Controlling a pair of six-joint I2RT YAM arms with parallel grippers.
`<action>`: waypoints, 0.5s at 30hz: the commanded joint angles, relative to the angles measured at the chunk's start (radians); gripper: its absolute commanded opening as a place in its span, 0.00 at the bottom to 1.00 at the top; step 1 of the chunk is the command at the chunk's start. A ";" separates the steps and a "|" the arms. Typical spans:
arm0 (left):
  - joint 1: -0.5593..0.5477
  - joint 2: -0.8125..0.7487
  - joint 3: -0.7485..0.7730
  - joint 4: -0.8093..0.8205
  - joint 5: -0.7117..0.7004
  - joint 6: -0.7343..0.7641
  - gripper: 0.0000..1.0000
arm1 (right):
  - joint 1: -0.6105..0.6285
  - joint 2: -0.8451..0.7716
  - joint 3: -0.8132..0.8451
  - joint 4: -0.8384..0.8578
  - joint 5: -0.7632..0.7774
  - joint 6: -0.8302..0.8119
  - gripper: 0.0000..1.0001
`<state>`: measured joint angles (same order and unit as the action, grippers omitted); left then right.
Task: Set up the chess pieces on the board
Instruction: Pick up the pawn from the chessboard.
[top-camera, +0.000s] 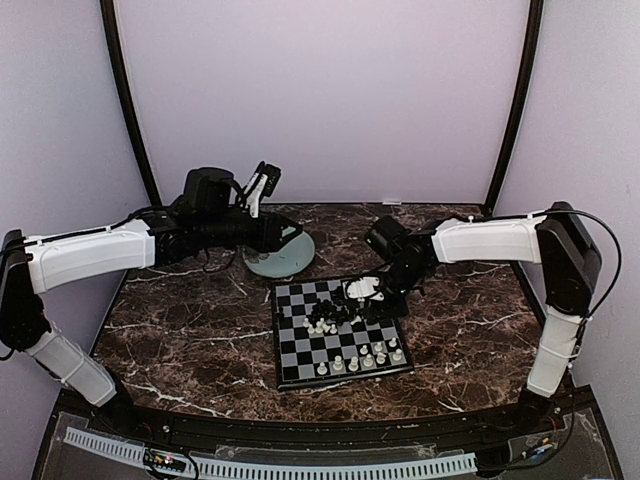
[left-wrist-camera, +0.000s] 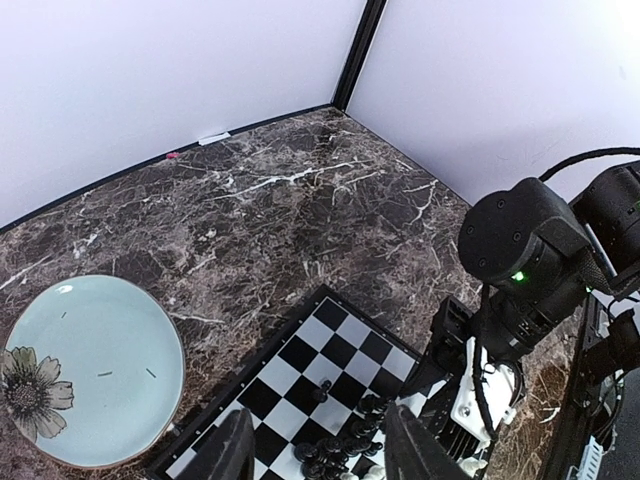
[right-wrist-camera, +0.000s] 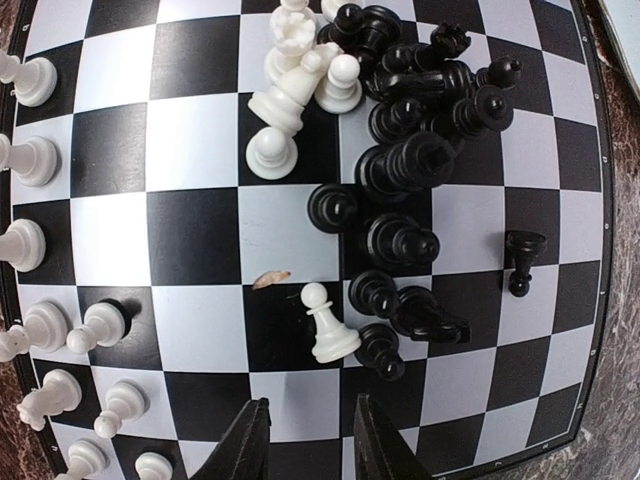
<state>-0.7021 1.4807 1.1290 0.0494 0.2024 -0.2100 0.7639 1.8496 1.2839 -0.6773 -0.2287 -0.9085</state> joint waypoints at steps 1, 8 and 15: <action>0.002 -0.027 0.017 0.011 -0.024 0.004 0.46 | 0.020 0.015 0.025 0.019 0.014 -0.009 0.31; 0.001 -0.024 0.019 0.008 -0.028 0.005 0.46 | 0.038 0.034 0.030 0.030 0.017 -0.011 0.33; 0.001 -0.019 0.025 0.000 -0.025 0.009 0.46 | 0.046 0.055 0.041 0.054 0.035 0.000 0.38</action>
<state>-0.7021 1.4807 1.1290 0.0505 0.1795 -0.2096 0.7979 1.8870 1.2961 -0.6548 -0.2070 -0.9127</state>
